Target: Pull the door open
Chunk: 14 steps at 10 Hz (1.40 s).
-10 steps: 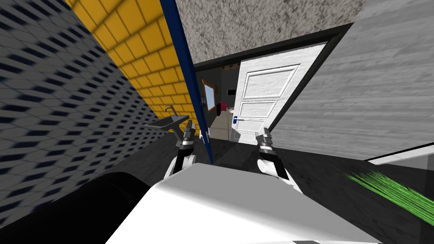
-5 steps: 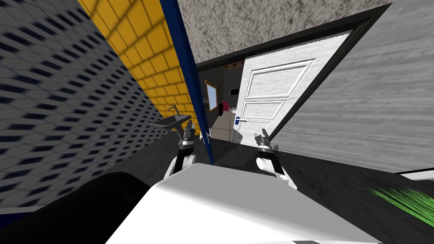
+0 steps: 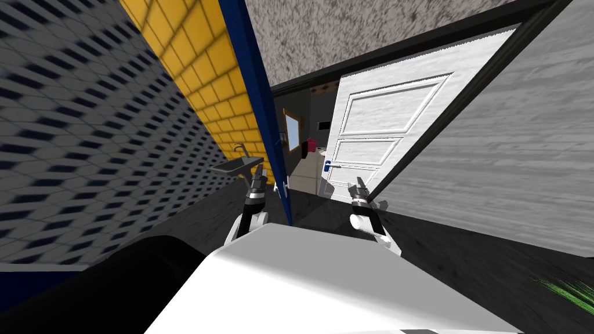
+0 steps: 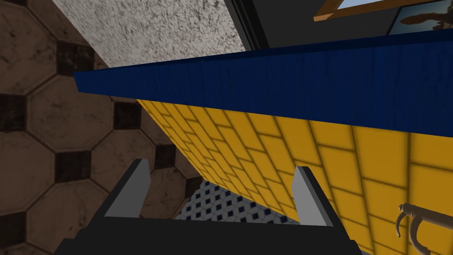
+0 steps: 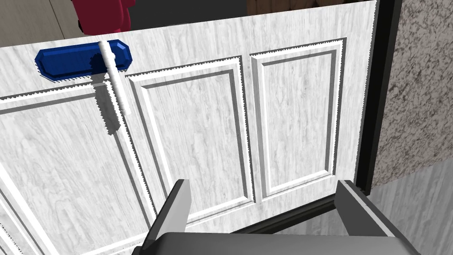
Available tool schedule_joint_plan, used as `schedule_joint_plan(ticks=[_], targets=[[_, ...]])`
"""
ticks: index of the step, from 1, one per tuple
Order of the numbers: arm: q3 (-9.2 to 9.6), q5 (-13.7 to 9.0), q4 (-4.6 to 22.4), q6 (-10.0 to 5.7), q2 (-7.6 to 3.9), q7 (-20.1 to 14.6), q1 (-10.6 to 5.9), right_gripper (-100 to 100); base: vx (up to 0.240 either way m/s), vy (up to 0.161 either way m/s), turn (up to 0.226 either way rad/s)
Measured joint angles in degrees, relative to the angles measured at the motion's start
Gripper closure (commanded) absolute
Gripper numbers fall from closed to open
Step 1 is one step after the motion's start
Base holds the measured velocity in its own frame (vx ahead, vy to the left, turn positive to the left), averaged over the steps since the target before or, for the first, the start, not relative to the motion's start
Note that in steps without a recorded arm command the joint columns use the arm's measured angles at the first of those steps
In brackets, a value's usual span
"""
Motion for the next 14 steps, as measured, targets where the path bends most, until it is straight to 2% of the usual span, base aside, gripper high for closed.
schedule_joint_plan(ticks=[3, 4, 6, 7, 9, 14], targets=[[-0.27, -2.0, 4.8, -0.53, -1.18, 1.2, -2.42, -100, 0.048, -0.026, 0.076], [-0.18, -2.4, 6.0, -0.86, -1.25, 1.5, -2.77, -100, 0.049, -0.030, 0.142], [-0.37, -4.2, 9.8, -1.35, -2.22, 2.6, -5.00, -100, 0.059, -0.031, 0.117], [-0.39, -4.7, 11.2, -1.54, -2.33, 3.1, -5.43, -100, 0.048, -0.034, 0.131], [-0.65, -6.6, 14.9, -1.72, -3.18, 4.3, -7.72, -100, 0.063, -0.047, 0.131], [-0.99, -10.2, 23.9, -2.57, -4.90, 6.9, -11.94, -100, 0.056, -0.042, 0.123]])
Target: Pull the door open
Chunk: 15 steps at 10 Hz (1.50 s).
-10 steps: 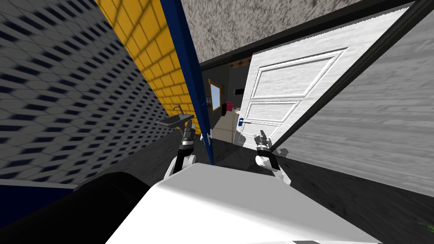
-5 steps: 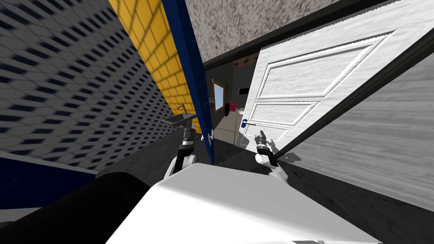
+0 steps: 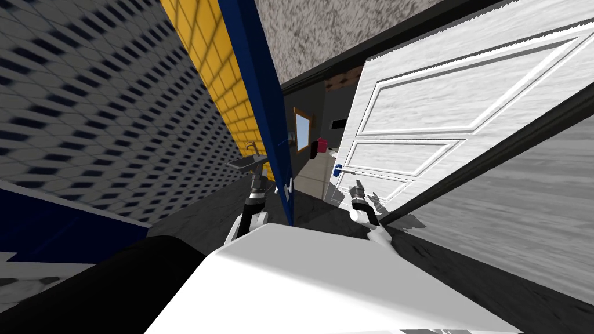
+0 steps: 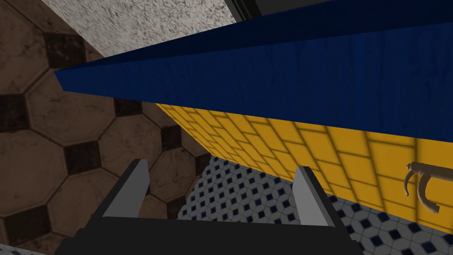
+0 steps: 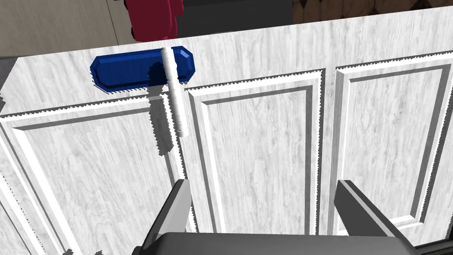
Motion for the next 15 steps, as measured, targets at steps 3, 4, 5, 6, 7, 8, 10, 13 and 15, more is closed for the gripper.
schedule_joint_plan(ticks=[3, 4, 5, 6, 7, 8, 10, 13, 15], targets=[[-0.11, -2.2, 6.2, -0.83, -1.07, 1.4, -3.08, -100, 0.053, -0.039, 0.111], [-0.23, -3.2, 8.3, -1.02, -1.51, 2.0, -3.92, -100, 0.074, -0.064, 0.181], [-0.51, -4.3, 9.8, -0.88, -1.88, 2.9, -4.78, -100, 0.046, -0.051, 0.063], [-0.55, -4.7, 10.9, -0.91, -2.13, 3.3, -5.35, -100, 0.038, -0.033, 0.087], [-0.77, -5.4, 12.2, -0.83, -2.33, 3.9, -6.03, -100, 0.053, -0.041, 0.130], [-1.08, -6.4, 13.0, -0.63, -2.54, 4.9, -6.69, -100, 0.040, -0.038, 0.057], [-1.01, -7.4, 16.1, -1.19, -3.13, 5.4, -8.08, -100, 0.037, -0.036, 0.083], [-1.24, -8.6, 19.0, -1.27, -3.73, 6.4, -9.61, -100, 0.032, -0.028, 0.071], [-1.22, -9.5, 21.3, -1.59, -4.25, 6.8, -10.60, -100, 0.031, -0.026, 0.055]])
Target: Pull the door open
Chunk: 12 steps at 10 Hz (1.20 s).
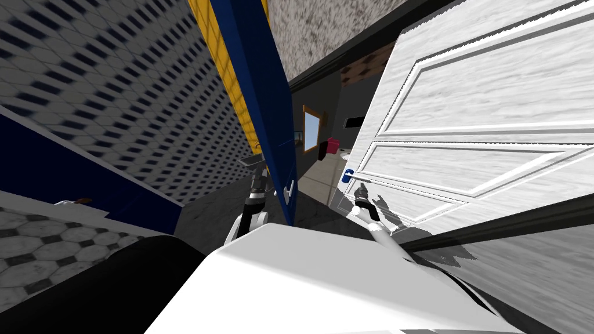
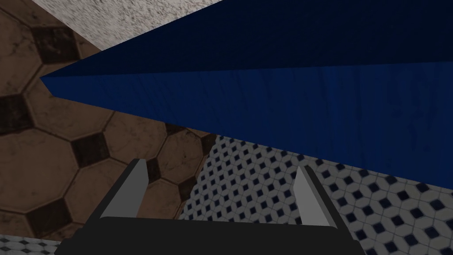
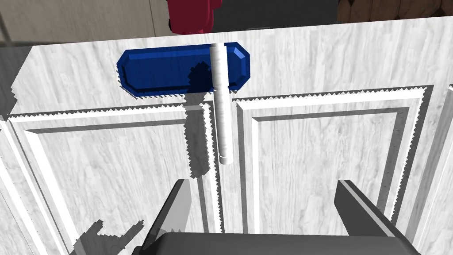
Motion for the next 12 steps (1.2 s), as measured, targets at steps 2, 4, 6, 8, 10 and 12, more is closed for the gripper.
schedule_joint_plan(ticks=[2, 4, 6, 8, 10, 12], targets=[[-0.04, -1.2, 3.0, -0.42, -0.62, 0.7, -1.49, -100, 0.046, -0.051, 0.115], [-0.15, -2.5, 6.2, -0.84, -1.32, 1.4, -3.00, -100, 0.048, -0.054, 0.094], [-0.41, -3.9, 9.2, -1.10, -1.77, 2.5, -4.61, -100, 0.050, -0.048, 0.114], [-0.47, -4.9, 11.5, -1.28, -2.31, 3.3, -5.71, -100, 0.020, -0.020, 0.037], [-1.00, -5.2, 12.4, -1.75, -2.66, 3.2, -5.59, -100, 0.047, -0.089, 0.261], [-2.87, -6.0, 12.1, -1.56, -3.43, 4.1, -4.98, -100, 0.057, -0.123, 0.196]])
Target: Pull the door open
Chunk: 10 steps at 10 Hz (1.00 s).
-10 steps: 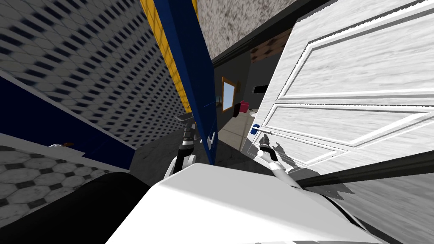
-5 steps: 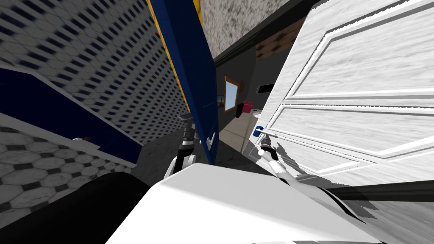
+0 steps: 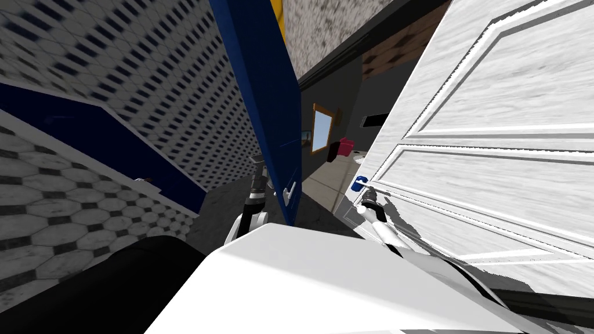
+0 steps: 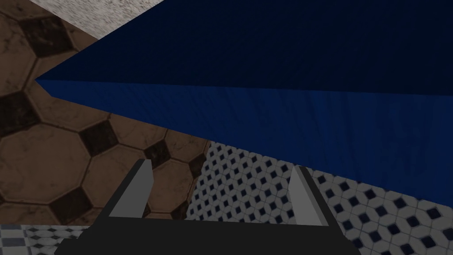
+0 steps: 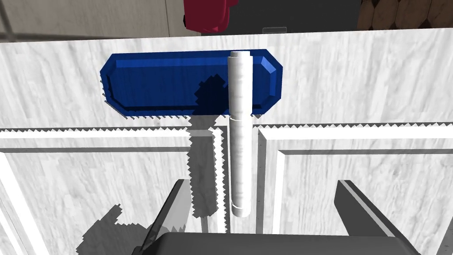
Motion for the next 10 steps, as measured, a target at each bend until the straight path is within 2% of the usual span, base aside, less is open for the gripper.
schedule_joint_plan(ticks=[1, 2, 3, 4, 5, 6, 7, 8, 10], targets=[[-0.14, 0.0, 2.2, -0.76, -0.70, -0.7, -0.81, -100, 0.079, -0.113, 0.366], [-0.94, -0.4, 3.7, -1.69, -1.27, -1.0, -0.84, -100, 0.110, -0.165, 0.264], [-2.13, -0.9, 4.3, -2.13, -1.36, -0.4, -0.93, -100, 0.099, -0.184, 0.378], [-4.10, -1.8, 2.3, -1.75, -1.36, 1.1, 0.83, -100, 0.045, -0.129, 0.149], [-3.99, -1.7, 4.4, -2.32, -2.19, 0.5, 0.06, -100, 0.042, -0.127, 0.222], [-5.90, -2.6, 2.4, -1.95, -2.00, 1.7, 1.50, -100, 0.027, -0.110, 0.152], [-5.73, -2.5, 4.5, -2.48, -2.91, 1.1, 0.66, -100, -0.001, -0.041, 0.041], [-5.63, -2.4, 4.9, -2.74, -3.04, 0.7, 0.50, 100, -0.008, 0.004, -0.018], [-5.72, -2.5, 4.7, -2.38, -2.85, 1.1, 0.79, 100, -0.004, 0.017, -0.009]])
